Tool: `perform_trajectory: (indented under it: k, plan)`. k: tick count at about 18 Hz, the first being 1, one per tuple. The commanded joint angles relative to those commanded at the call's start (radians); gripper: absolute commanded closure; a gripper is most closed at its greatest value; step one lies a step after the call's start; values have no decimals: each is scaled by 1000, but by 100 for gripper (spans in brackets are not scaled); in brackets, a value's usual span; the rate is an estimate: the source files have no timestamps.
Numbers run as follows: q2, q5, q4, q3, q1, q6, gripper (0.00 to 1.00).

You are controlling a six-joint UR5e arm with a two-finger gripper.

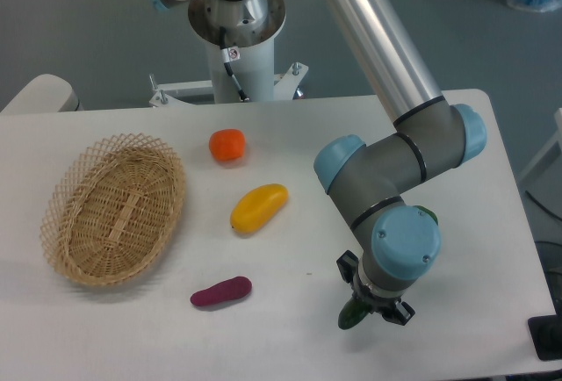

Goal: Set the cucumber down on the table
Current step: 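Carry the held green cucumber toward the yellow fruit and lower it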

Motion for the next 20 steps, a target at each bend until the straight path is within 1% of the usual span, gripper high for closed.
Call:
perform_trajectory:
  k: [9, 11, 13, 15, 17, 18, 20]
  plan:
    - [2, 9, 2, 0, -11, -20, 91]
    - [14, 9, 0, -14, -17, -118, 94]
    - [50, 6, 2, -64, -34, -260, 95]
    - [74, 9, 2, -97, -51, -284, 95]
    - [103, 8, 6, -152, -58, -317, 95]
    - [113, 8, 18, -179, -58, -354, 95]
    - [136, 6, 82, -245, -67, -432, 95]
